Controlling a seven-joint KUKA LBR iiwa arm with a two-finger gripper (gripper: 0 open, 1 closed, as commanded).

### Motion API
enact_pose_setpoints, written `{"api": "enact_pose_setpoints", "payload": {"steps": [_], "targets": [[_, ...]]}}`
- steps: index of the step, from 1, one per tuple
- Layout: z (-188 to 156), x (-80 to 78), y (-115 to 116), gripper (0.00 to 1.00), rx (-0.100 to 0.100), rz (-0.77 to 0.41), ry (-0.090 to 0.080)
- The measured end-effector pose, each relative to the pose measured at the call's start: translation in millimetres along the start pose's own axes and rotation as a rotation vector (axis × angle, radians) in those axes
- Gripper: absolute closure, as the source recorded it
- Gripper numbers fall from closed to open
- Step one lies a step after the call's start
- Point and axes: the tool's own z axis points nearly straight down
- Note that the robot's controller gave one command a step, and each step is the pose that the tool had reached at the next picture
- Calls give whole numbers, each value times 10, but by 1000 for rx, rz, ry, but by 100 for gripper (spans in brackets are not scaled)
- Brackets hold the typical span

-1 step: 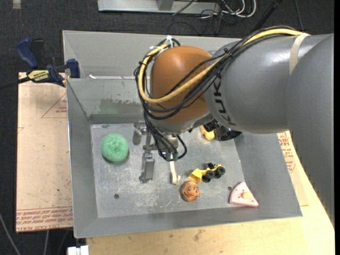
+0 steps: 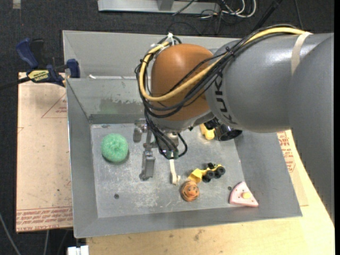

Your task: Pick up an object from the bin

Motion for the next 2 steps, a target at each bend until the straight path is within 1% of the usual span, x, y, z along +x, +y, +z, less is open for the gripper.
{"api": "enact_pose_setpoints", "payload": {"steps": [1, 2], "targets": [[280, -554, 466, 0, -2, -54, -10], [482, -694, 602, 0, -2, -147, -3]]}}
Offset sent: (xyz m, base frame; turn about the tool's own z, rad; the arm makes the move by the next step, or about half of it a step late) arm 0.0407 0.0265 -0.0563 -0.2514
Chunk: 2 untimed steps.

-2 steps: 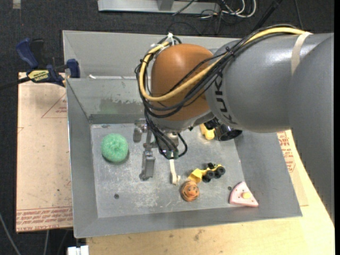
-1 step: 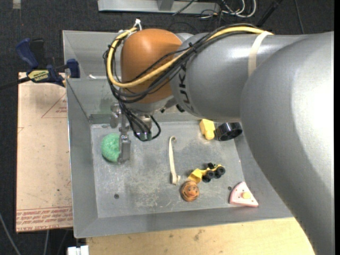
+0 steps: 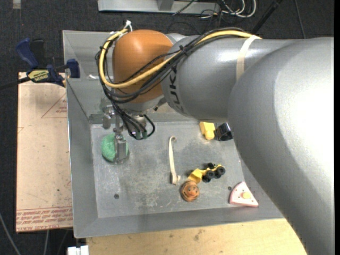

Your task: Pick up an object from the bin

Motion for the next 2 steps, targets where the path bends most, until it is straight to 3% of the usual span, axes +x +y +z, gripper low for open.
{"api": "enact_pose_setpoints", "payload": {"steps": [1, 2], "targets": [[251, -174, -60, 0, 2, -67, -3], [346, 60, -201, 0, 2, -176, 3]]}}
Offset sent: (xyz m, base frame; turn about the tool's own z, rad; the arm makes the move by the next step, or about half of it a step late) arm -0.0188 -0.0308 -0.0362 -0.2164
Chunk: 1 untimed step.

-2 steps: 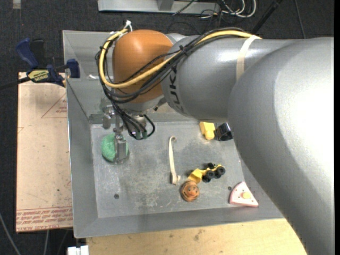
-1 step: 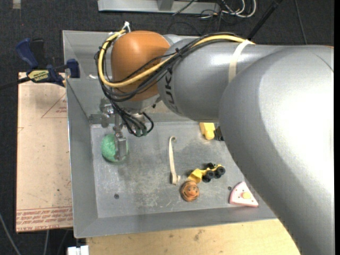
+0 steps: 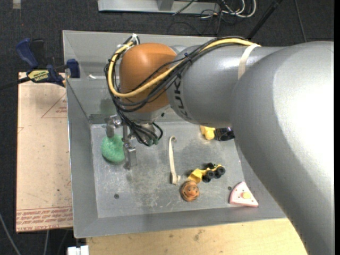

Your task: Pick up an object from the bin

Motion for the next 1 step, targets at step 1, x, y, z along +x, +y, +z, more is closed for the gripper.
{"api": "enact_pose_setpoints", "payload": {"steps": [1], "targets": [[285, -457, 43, 100, -3, -188, -13]]}}
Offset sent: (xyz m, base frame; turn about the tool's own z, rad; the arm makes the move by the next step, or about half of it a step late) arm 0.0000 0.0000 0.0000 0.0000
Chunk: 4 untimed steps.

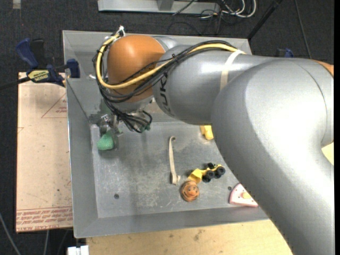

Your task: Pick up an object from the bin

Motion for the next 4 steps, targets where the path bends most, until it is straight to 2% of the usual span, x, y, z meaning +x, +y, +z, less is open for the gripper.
{"api": "enact_pose_setpoints", "payload": {"steps": [1, 2, 3, 4], "targets": [[0, 0, 0, 100, 0, 0, 0], [-564, 254, -63, 100, -1, -11, 18], [-756, 124, -23, 100, 3, -16, 2], [-1071, 482, -46, 100, -2, -31, 23]]}}
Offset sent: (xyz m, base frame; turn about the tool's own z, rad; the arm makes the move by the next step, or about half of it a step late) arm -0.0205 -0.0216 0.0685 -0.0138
